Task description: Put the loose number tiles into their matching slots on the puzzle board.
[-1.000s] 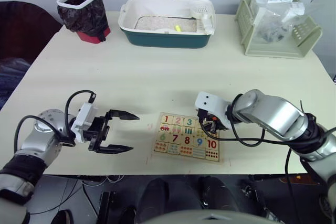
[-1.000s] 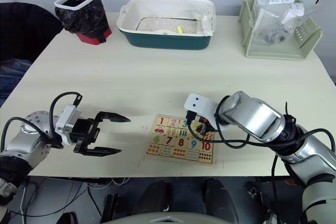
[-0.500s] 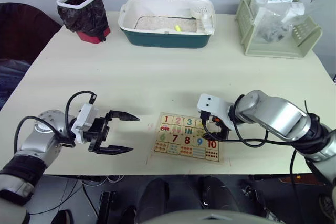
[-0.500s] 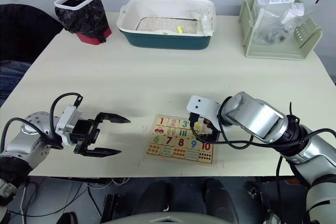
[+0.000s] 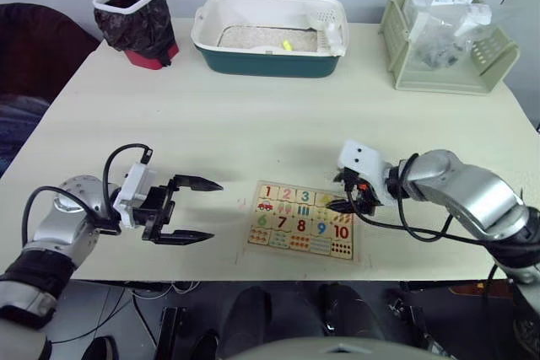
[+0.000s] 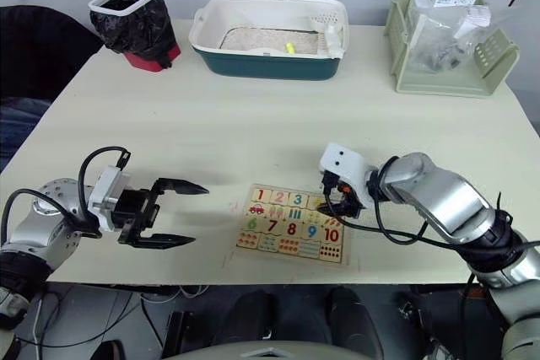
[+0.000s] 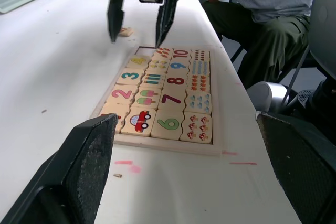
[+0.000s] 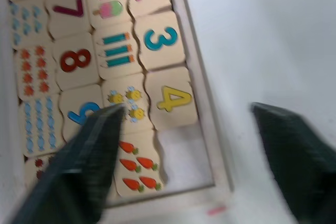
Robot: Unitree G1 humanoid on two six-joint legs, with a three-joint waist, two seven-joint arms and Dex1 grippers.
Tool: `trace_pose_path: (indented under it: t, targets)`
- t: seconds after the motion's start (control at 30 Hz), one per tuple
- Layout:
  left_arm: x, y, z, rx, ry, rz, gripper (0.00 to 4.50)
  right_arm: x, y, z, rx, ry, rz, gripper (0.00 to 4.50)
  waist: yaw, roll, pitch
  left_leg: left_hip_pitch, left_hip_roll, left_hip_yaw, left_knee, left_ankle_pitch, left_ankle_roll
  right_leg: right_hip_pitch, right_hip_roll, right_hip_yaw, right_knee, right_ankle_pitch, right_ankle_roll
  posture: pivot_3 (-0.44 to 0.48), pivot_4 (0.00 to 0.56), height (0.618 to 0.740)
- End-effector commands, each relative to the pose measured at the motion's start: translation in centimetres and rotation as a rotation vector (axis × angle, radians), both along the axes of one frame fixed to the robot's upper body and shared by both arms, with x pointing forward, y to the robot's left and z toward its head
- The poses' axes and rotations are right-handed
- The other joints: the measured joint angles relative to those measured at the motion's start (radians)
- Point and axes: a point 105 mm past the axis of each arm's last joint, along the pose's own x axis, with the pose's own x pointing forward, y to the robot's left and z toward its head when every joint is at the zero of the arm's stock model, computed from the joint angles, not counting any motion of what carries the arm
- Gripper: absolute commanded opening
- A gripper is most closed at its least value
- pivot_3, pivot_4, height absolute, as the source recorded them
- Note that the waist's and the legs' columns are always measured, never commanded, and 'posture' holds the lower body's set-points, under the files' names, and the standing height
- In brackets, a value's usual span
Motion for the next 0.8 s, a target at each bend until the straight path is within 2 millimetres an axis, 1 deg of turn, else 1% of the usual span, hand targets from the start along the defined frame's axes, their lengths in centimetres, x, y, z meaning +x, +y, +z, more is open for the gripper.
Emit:
trace_pose_path:
  t: [0.03,0.07,0.1,0.13,0.17,0.2,0.33,0.53,0.67,0.73,0.8]
  targets:
    - [0.0,0.3,0.7,0.003,-0.023,-0.013,4.5,-0.3,0.9,2.1,0.171,-0.102,0.078,1.91,0.0,0.0,0.0,0.0,0.0,0.0,0.0,0.0,0.0,0.0,0.0,0.0,0.0,0.0,0.0,0.0,0.15,0.74]
    - [0.0,0.3,0.8,0.003,-0.023,-0.011,4.5,-0.3,0.8,1.9,0.188,-0.103,0.079,1.4,-0.001,0.0,0.0,0.0,0.0,0.0,0.0,0.0,0.0,0.0,0.0,0.0,0.0,0.0,0.0,0.0,0.15,0.74]
    - [0.0,0.3,0.8,0.003,-0.023,-0.01,4.5,-0.4,0.5,1.4,0.186,-0.112,0.083,1.13,-0.001,0.0,0.0,0.0,0.0,0.0,0.0,0.0,0.0,0.0,0.0,0.0,0.0,0.0,0.0,0.0,0.15,0.74]
    - [0.0,0.3,0.8,0.003,-0.023,-0.009,4.5,-0.7,0.7,1.3,0.223,-0.118,0.114,0.69,0.0,0.0,0.0,0.0,0.0,0.0,0.0,0.0,0.0,0.0,0.0,0.0,0.0,0.0,0.0,0.0,0.15,0.74]
    - [0.0,0.3,0.8,0.002,-0.023,-0.009,4.5,-0.6,0.5,1.2,0.249,-0.124,0.103,0.17,0.0,0.0,0.0,0.001,0.0,0.0,0.0,0.0,0.0,0.001,0.0,0.0,0.0,0.0,0.0,0.0,0.15,0.74]
    - [0.0,0.3,0.8,0.002,-0.023,-0.01,4.5,-0.5,0.4,0.9,0.257,-0.133,0.107,0.07,0.001,0.0,0.0,0.001,0.0,0.0,0.0,0.0,0.0,0.001,0.0,0.0,0.0,0.0,0.0,0.0,0.15,0.74]
    - [0.0,0.2,0.8,0.002,-0.023,-0.011,4.5,-0.1,0.3,0.3,0.305,-0.156,0.095,0.07,0.001,0.0,0.0,0.001,0.0,0.0,0.001,0.0,0.0,0.001,0.0,0.0,0.0,0.0,0.0,0.0,0.15,0.74]
    - [-0.1,0.3,0.9,0.006,-0.023,-0.012,4.5,0.1,0.0,-1.7,0.316,-0.159,0.084,0.07,0.003,0.0,0.0,0.001,0.0,0.0,0.001,0.0,0.0,0.001,0.0,0.0,0.0,0.0,0.0,0.0,0.15,0.74]
    - [-0.1,0.3,0.9,0.006,-0.024,-0.012,4.5,0.1,-0.2,-3.3,0.285,-0.157,0.085,0.07,0.003,0.0,0.0,0.001,0.0,0.0,0.001,0.0,0.0,0.001,0.0,0.0,0.0,0.0,0.0,0.0,0.15,0.74]
    - [-0.1,0.3,0.8,0.012,-0.022,-0.011,4.5,0.0,-0.4,-4.4,0.257,-0.149,0.081,0.07,0.003,0.0,0.0,0.001,0.0,0.0,0.001,0.0,0.0,0.001,0.0,0.0,0.001,0.0,0.0,0.0,0.15,0.74]
    - [-0.2,0.5,0.8,0.015,-0.018,-0.006,4.5,0.0,-0.5,-4.6,0.258,-0.148,0.069,0.07,0.003,0.0,0.0,0.002,0.0,0.0,0.001,0.0,0.0,0.001,0.001,0.0,0.001,0.0,0.0,0.0,0.15,0.74]
